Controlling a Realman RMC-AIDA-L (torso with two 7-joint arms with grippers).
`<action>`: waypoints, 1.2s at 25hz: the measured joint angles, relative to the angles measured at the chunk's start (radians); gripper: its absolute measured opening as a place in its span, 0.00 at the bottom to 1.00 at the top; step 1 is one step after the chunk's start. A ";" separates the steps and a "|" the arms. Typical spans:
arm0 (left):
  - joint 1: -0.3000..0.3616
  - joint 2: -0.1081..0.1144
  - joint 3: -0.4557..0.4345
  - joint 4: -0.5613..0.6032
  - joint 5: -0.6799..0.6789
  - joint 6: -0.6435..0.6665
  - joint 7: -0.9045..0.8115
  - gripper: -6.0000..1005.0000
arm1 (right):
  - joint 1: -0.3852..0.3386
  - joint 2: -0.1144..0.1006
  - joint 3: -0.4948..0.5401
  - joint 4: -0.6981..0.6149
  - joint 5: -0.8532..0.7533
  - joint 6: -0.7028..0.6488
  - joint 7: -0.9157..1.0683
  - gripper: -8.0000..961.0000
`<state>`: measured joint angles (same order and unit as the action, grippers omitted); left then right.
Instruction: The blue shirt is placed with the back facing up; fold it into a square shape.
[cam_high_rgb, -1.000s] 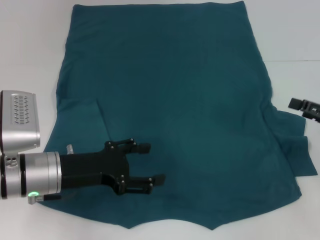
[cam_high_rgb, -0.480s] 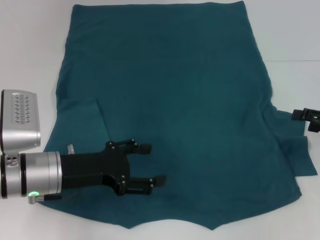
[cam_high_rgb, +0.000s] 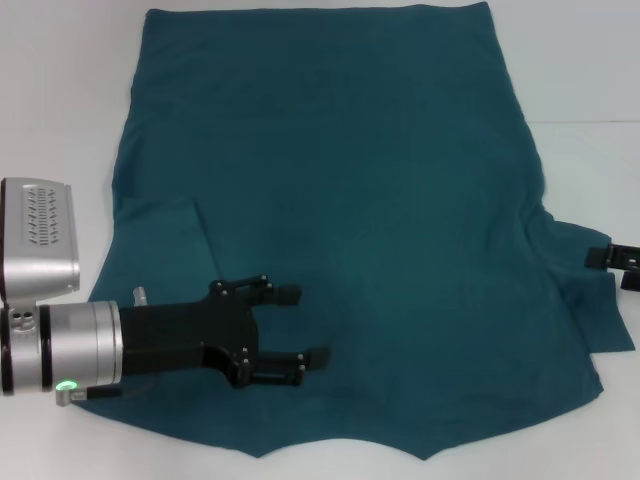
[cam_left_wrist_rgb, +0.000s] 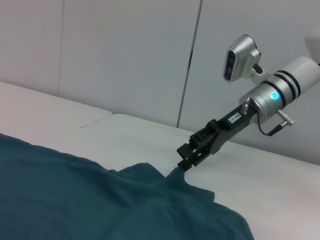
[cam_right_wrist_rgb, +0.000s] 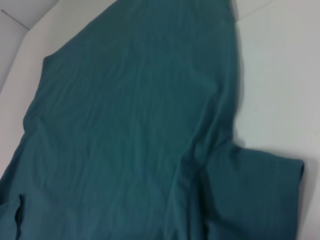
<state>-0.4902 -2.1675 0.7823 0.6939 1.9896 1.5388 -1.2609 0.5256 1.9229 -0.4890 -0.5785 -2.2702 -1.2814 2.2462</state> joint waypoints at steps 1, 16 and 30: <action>0.000 0.000 0.000 -0.001 0.000 -0.001 0.000 0.88 | -0.001 0.001 0.002 0.001 0.001 0.002 -0.002 0.89; 0.002 0.002 -0.004 0.000 -0.002 -0.003 0.003 0.88 | -0.007 0.061 0.025 0.009 0.054 0.073 -0.058 0.88; 0.004 0.001 -0.005 -0.001 0.000 -0.003 0.003 0.88 | -0.015 0.073 0.058 0.045 0.075 0.085 -0.101 0.80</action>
<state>-0.4862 -2.1669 0.7776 0.6933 1.9893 1.5355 -1.2583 0.5104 1.9954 -0.4315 -0.5331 -2.1953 -1.1964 2.1454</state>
